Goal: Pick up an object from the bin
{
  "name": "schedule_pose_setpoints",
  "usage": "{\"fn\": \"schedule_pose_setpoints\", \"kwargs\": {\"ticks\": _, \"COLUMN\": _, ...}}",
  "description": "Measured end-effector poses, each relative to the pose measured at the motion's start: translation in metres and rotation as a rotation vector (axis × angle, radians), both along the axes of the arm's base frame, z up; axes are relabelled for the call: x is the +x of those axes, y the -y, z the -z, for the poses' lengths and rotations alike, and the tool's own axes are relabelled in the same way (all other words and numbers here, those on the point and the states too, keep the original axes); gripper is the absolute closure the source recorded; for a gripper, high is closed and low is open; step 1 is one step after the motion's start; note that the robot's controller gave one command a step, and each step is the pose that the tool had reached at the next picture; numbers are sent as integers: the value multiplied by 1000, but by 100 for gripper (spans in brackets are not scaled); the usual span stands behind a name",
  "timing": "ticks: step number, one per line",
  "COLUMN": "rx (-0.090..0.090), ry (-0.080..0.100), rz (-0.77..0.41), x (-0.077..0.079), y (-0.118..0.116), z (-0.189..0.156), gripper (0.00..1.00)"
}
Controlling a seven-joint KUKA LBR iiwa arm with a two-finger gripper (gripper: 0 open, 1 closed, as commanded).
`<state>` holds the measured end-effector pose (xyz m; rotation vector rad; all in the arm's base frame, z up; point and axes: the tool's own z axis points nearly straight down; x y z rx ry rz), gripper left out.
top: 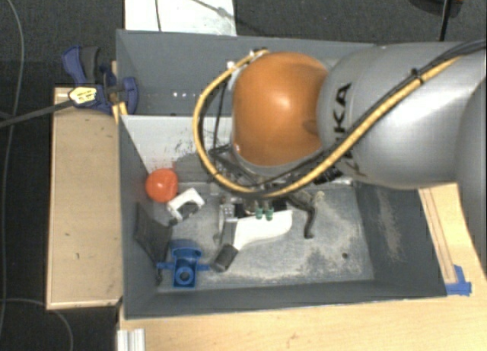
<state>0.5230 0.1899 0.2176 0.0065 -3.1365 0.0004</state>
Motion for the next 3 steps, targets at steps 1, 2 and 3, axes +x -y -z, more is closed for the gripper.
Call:
{"fn": "schedule_pose_setpoints", "kwargs": {"ticks": 1, "rx": 2, "ry": 7, "rz": 7, "x": 2, "y": 1, "z": -5, "gripper": 0}}
{"fn": "schedule_pose_setpoints", "kwargs": {"ticks": 2, "rx": 2, "ry": 10, "rz": -89, "x": -6, "y": -15, "z": 34, "gripper": 0}}
{"fn": "schedule_pose_setpoints", "kwargs": {"ticks": 3, "rx": 2, "ry": 6, "rz": -307, "x": -38, "y": -42, "z": 56, "gripper": 0}}
